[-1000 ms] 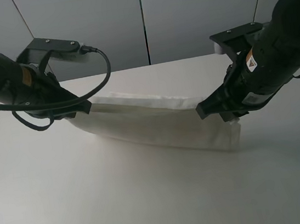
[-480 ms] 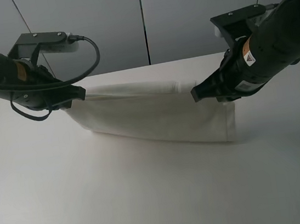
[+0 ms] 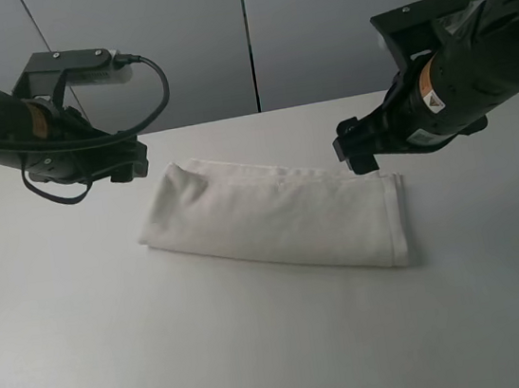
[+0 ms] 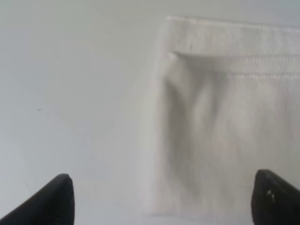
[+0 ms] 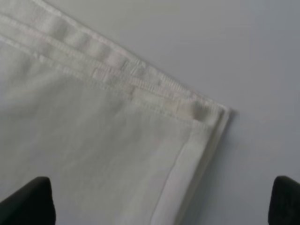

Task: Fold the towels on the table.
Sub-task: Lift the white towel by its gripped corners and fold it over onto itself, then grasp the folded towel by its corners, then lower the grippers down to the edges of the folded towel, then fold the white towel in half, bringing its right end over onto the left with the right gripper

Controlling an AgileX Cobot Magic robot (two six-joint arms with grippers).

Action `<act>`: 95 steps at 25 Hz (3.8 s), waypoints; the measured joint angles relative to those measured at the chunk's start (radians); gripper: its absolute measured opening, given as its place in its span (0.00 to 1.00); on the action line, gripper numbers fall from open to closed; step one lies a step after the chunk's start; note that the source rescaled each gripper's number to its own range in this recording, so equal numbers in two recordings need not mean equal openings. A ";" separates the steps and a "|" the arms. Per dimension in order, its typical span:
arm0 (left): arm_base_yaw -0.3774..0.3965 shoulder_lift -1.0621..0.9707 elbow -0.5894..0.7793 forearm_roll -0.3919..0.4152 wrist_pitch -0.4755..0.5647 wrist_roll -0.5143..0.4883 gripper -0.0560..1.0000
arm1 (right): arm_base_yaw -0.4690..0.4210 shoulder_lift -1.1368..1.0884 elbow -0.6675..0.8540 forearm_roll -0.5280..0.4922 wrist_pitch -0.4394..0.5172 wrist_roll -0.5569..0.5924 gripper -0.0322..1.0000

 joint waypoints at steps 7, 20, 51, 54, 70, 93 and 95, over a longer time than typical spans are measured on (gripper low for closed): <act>0.002 0.000 0.000 0.052 0.000 -0.045 0.98 | 0.000 0.002 0.000 -0.022 0.010 0.033 1.00; 0.125 0.117 -0.212 -0.248 0.185 0.244 0.99 | -0.029 0.031 -0.065 0.185 0.076 -0.107 1.00; 0.161 0.684 -0.670 -0.412 0.510 0.522 0.99 | -0.236 0.405 -0.245 0.627 0.211 -0.459 1.00; 0.161 0.684 -0.670 -0.412 0.510 0.522 0.99 | -0.237 0.435 -0.248 0.640 0.199 -0.459 1.00; 0.161 0.684 -0.670 -0.412 0.518 0.522 0.99 | -0.237 0.577 -0.311 0.654 0.188 -0.464 1.00; 0.161 0.684 -0.670 -0.412 0.534 0.522 0.99 | -0.231 0.592 -0.322 0.754 0.134 -0.556 0.05; 0.161 0.684 -0.670 -0.412 0.536 0.522 0.99 | -0.236 0.586 -0.322 0.771 0.134 -0.594 0.05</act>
